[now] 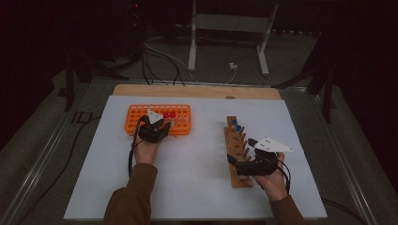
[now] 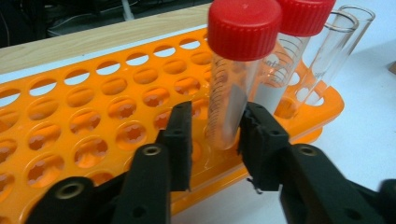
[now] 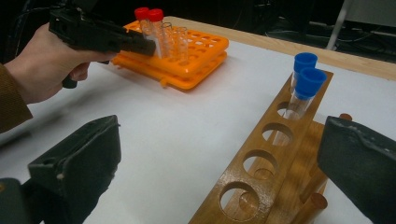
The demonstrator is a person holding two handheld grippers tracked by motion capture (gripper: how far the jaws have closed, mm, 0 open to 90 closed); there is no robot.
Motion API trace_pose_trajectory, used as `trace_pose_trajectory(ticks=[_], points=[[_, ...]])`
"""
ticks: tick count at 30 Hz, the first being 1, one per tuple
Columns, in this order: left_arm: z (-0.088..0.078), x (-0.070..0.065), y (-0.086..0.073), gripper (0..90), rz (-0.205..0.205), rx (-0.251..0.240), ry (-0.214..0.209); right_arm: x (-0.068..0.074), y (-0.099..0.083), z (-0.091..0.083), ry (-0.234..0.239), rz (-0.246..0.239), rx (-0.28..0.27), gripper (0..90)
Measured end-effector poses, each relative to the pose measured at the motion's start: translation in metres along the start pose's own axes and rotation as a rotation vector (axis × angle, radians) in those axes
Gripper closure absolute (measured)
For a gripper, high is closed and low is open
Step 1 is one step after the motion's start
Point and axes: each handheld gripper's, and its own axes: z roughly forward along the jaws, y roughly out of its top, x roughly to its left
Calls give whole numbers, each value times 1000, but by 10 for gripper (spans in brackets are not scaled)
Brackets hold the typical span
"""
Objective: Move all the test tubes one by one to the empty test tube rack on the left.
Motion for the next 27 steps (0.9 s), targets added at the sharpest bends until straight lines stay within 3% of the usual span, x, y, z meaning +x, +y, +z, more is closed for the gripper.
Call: trace_pose_trajectory(ticks=[4, 10, 14, 19, 21, 23, 27], points=[[-3, 2, -1, 558, -8, -6, 4, 0, 0, 0, -1, 4, 0, 2], [-13, 9, -5, 332, -59, -44, 8, 0, 0, 0, 1, -1, -1, 2], [-24, 12, -6, 193, -106, -72, -22, 0, 1, 0, -3, -1, -5, 2], [-36, 11, -8, 41, -121, -99, -65, -2, 3, -1, -8, -6, -8, 2], [-42, 10, -10, 6, -117, -109, -70, -3, 4, -2, -10, -11, -11, 2], [-49, 8, -11, 1, -96, -124, -49, -3, 5, -2, -10, -11, -11, 2], [-63, 6, -13, 2, -88, -164, -62, -6, 9, -1, -15, -16, -9, 2]])
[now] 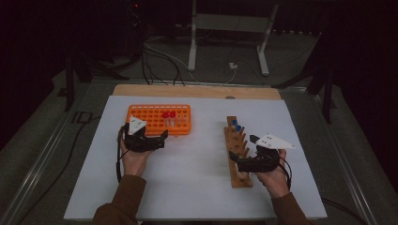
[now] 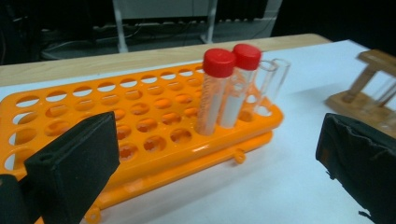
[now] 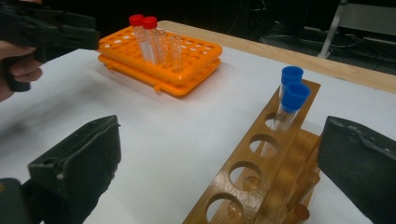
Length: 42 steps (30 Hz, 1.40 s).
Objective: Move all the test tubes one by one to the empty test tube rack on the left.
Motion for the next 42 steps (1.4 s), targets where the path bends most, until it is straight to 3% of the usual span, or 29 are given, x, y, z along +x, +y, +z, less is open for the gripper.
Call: trace_pose_trajectory(ticks=[10, 22, 23, 27, 30, 31, 32, 34, 35, 36, 42], points=[[-22, -7, -4, 2, -31, -31, -74, -9, 12, 5, -23, -15, 2, 2], [-29, -16, -16, 2, -27, -30, -86, -24, 24, 21, -42, -20, 16, 15], [-29, -17, -17, 2, -23, -25, -87, -28, 25, 24, -36, -13, 12, 66], [-29, -21, -17, 2, -4, -22, -87, -34, 23, 33, -45, -3, 32, 116], [-30, -23, -17, 2, 3, -25, -87, -43, 20, 43, -73, 22, 60, 238], [-30, -23, -17, 2, 5, -23, -87, -43, 20, 43, -73, 22, 60, 238], [-30, -23, -17, 2, 6, -21, -86, -45, 18, 47, -83, 20, 79, 385], [-30, -23, -17, 2, 7, -20, -82, -46, 17, 50, -90, 17, 90, 489], [-30, -23, -18, 2, 6, -21, -81, -46, 17, 50, -90, 17, 90, 489], [-30, -23, -18, 2, 4, -22, -79, -47, 16, 53, -98, 15, 96, 591], [-30, -23, -18, 2, 2, -23, -77, -44, 14, 63, -101, -6, 119, 750]])
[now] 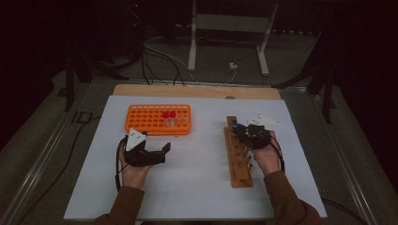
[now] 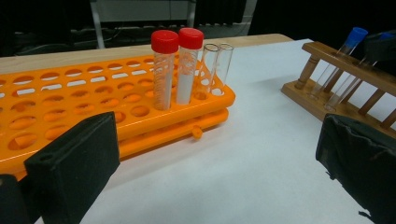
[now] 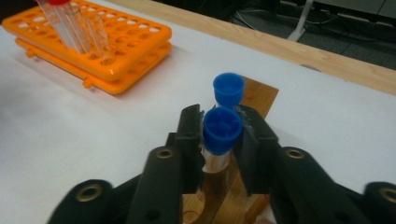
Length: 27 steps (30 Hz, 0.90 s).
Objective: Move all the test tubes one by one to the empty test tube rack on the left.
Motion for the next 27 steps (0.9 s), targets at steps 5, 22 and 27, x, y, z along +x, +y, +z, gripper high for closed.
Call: trace_pose_trajectory(ticks=[5, 22, 27], points=[[0, 0, 0, 2, -2, 0, 1, 4, -1, 2, 9, -10, -2, 759], [1, -2, -1, 2, 1, 5, -4, 4, -1, 5, -16, -15, 13, 768], [1, -2, -2, 2, 0, 5, -5, 2, 3, -5, -17, -7, -20, 769]])
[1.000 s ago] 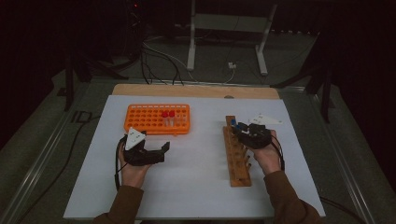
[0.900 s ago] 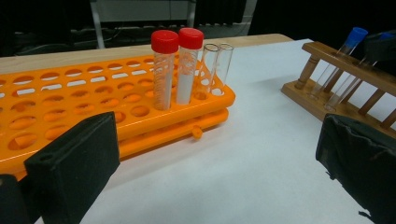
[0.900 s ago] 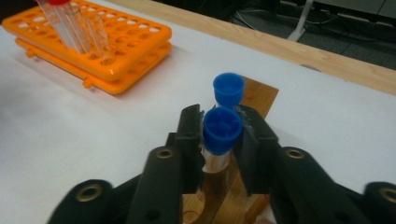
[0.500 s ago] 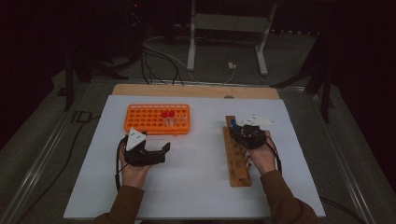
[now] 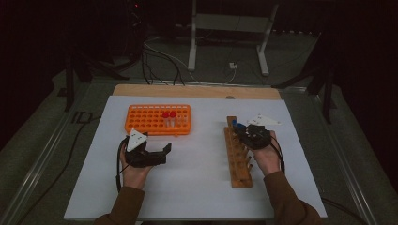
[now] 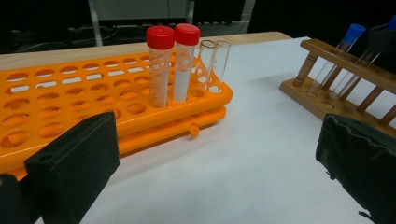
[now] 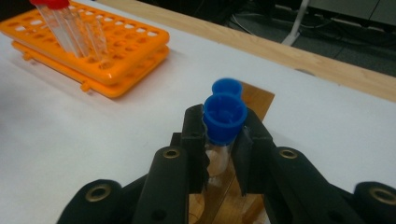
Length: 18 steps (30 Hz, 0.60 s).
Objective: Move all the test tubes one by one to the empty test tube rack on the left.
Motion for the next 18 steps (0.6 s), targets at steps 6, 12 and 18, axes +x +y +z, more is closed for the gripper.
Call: trace_pose_trajectory(ticks=[6, 12, 18], points=[[1, -1, 0, 2, 1, 3, 0, 2, 8, -11, -4, -16, -26, 769], [1, -2, 0, 2, 3, 5, -2, 2, 17, -22, -7, -22, -56, 770], [2, -4, 1, 2, 5, 6, -3, 5, 29, -36, -5, -38, -96, 769]])
